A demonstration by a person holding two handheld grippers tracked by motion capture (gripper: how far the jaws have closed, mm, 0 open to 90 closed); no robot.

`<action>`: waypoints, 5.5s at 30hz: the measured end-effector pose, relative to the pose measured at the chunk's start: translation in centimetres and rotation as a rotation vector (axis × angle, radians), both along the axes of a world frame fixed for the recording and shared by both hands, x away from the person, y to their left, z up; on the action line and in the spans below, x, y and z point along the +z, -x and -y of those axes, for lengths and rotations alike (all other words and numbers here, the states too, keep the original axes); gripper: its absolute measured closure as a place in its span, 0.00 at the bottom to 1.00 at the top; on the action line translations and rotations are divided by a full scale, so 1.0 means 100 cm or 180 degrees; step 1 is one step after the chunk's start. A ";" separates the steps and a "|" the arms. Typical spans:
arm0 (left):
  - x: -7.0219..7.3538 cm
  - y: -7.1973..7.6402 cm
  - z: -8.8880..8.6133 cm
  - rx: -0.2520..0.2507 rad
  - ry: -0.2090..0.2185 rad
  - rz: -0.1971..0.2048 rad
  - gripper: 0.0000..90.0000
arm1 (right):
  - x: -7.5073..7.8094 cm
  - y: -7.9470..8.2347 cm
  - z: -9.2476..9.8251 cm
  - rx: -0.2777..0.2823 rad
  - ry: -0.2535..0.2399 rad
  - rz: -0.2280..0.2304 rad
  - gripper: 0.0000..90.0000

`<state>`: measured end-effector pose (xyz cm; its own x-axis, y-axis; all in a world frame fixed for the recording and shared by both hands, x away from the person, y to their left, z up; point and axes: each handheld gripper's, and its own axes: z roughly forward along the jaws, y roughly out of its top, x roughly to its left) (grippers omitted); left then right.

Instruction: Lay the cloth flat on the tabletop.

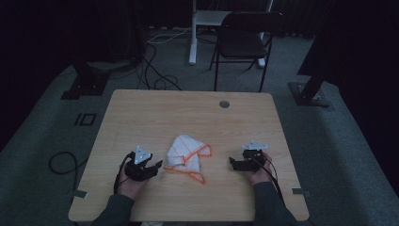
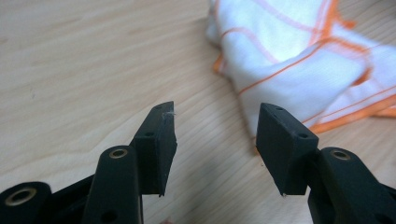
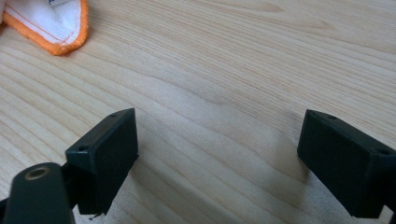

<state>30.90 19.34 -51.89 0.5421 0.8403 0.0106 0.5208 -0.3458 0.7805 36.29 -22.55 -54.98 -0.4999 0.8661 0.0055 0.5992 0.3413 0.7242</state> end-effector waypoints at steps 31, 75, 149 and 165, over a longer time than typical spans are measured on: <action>0.014 -0.006 0.057 -0.0711 -0.0026 0.0066 0.45 | 0.000 0.000 0.000 0.0002 -0.0001 0.0003 0.15; 0.014 -0.059 -0.011 0.0281 0.0036 -0.0045 0.95 | 0.000 0.001 0.000 -0.0003 -0.0005 0.0004 0.16; 0.012 0.006 0.053 -0.0400 0.0116 -0.0196 0.62 | 0.014 -0.007 -0.096 0.1024 -0.0277 -0.0137 0.74; -0.010 0.005 0.080 -0.0544 -0.0221 -0.0348 0.80 | 0.023 -0.012 -0.092 0.1019 -0.0264 0.0023 1.00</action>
<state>30.38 11.30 -52.89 0.6777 0.7353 -0.0014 0.5302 -0.4873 0.6939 37.54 -13.32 -52.71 -0.7470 0.6617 0.0647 0.4657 0.4512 0.7613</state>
